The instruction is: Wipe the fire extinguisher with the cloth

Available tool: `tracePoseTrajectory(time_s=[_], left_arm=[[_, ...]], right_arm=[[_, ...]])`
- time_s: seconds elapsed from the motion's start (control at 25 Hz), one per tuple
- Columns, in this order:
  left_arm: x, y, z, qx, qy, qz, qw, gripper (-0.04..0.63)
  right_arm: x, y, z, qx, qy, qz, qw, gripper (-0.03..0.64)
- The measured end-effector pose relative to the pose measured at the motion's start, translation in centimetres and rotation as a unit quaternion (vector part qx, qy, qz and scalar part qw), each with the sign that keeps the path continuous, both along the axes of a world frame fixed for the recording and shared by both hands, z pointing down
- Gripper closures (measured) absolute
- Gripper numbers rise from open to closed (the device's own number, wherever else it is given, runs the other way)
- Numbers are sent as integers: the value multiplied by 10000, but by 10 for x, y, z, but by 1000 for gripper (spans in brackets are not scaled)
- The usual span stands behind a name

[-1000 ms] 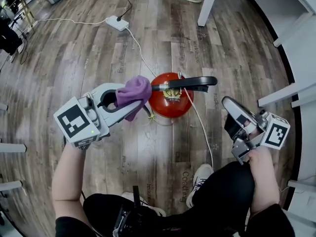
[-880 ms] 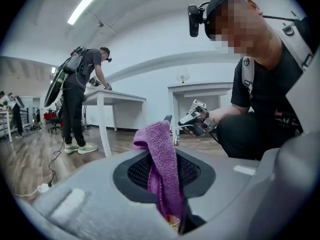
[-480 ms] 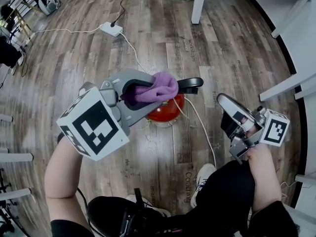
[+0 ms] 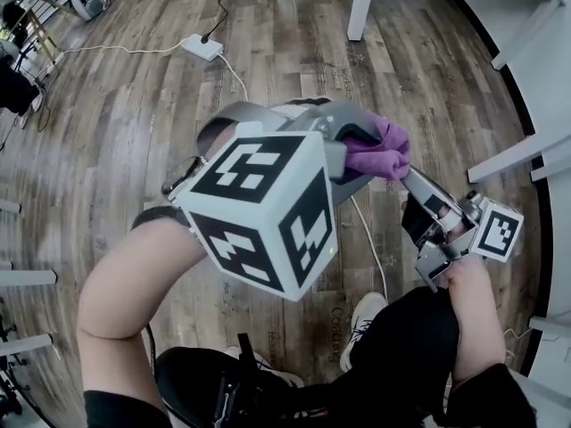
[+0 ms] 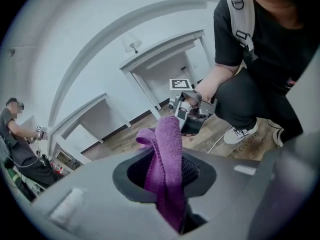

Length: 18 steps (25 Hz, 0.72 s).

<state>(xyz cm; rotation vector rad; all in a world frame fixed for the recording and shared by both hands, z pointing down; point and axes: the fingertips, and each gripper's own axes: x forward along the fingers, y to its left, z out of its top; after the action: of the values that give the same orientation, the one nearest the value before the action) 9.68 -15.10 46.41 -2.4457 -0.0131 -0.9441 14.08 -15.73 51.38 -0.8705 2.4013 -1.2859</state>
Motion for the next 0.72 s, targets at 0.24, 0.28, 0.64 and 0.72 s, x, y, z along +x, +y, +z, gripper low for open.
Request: tracePoseTrajectory(time_s=[0.24, 0.28, 0.64, 0.72], left_arm=[[-56, 0, 10, -363, 237, -602, 9972, 511], [-72, 0, 13, -363, 292, -778, 9959, 511], [-177, 19, 71, -3955, 4082, -2942, 7684, 514], [-183, 18, 94, -4742, 5167, -3080, 6429, 515]], right_arm=[[3, -1, 5, -77, 40, 55, 9999, 615], [2, -1, 5, -90, 35, 26, 9999, 615], [-8, -3, 6, -138, -105, -83, 9998, 615], [-13, -4, 6, -144, -109, -130, 9998, 615]])
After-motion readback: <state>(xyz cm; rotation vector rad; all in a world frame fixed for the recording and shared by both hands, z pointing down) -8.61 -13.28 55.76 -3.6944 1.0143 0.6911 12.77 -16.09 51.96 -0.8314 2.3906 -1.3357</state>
